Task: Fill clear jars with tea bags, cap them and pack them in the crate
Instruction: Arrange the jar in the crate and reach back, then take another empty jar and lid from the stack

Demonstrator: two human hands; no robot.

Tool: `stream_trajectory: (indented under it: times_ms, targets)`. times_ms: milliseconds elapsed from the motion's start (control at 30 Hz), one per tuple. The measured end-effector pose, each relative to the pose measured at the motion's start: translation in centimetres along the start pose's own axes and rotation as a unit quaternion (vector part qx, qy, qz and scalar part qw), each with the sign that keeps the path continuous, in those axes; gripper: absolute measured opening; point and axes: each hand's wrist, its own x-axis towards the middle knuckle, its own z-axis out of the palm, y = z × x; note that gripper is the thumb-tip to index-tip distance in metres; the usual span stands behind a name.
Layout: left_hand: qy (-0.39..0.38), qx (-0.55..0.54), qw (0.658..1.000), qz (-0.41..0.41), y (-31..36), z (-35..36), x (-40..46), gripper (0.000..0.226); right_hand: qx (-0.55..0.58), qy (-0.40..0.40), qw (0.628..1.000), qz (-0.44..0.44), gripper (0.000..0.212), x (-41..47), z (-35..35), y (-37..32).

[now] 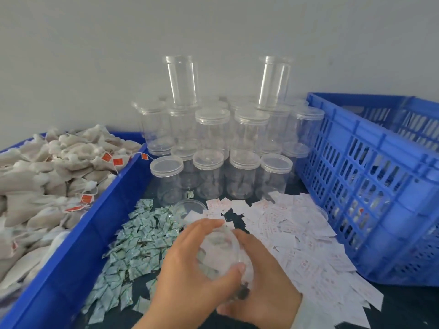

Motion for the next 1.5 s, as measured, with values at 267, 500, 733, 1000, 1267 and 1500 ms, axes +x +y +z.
stream_trajectory:
  times_ms: [267,500,733,1000,1267,1500]
  targets:
    - [0.114,-0.072,0.982,-0.13,-1.0,0.4,-0.6,0.048,-0.255,0.191,0.938,-0.133,0.082,0.7,2.8,0.6]
    - [0.121,-0.138,0.961,-0.206,-1.3,0.6,-0.1,0.045,-0.338,0.221,0.895,-0.188,0.079,1.0,2.1,0.9]
    - [0.109,-0.175,0.946,-0.249,-0.9,0.7,0.3,0.072,-0.378,0.225,0.877,-0.191,0.083,0.7,2.2,2.1]
    - [0.105,-0.28,0.902,-0.312,-1.1,0.8,0.4,0.076,-0.411,0.237,0.855,-0.209,0.083,0.7,2.1,3.2]
    - [0.041,-0.347,0.86,-0.372,-1.5,0.7,0.7,0.071,-0.422,0.292,0.832,-0.211,0.063,0.6,2.4,3.6]
    - [-0.006,-0.426,0.786,-0.447,-1.2,0.2,0.5,0.07,-0.453,0.302,0.81,-0.216,0.059,0.7,2.9,4.4]
